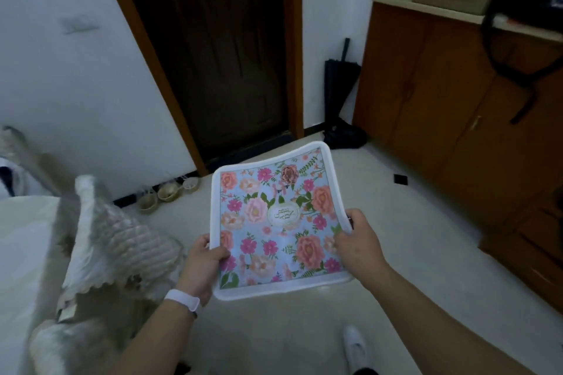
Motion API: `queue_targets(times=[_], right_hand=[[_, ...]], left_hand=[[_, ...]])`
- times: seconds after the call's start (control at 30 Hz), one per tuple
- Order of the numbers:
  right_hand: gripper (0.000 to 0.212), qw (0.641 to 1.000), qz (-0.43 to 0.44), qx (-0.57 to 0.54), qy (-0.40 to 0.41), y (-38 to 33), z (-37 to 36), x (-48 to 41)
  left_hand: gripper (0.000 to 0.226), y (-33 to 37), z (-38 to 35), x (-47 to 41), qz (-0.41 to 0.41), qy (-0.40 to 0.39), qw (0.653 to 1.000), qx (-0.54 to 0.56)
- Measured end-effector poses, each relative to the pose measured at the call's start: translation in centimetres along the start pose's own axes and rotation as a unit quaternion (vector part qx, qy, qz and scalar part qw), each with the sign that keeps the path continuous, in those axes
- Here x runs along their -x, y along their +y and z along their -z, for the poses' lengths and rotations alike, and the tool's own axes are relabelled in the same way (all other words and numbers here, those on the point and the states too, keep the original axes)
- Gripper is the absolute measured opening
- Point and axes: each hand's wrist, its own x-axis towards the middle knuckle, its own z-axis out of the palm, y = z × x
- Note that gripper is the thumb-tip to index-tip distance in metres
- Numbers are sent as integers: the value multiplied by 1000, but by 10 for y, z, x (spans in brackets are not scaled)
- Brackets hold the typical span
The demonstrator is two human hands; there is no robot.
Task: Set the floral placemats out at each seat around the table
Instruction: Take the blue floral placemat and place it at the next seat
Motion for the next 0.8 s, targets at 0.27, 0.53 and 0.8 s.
queue_targets(times=[0.27, 0.53, 0.8], right_hand=[[20, 989, 31, -6, -145, -26, 7, -143], [22, 968, 78, 14, -239, -67, -24, -204], [22, 940, 113, 14, -323, -121, -103, -217]], left_hand=[[38, 33, -51, -44, 6, 118, 991, 55], [30, 59, -54, -35, -25, 229, 964, 135], [24, 66, 3, -44, -43, 328, 928, 172]])
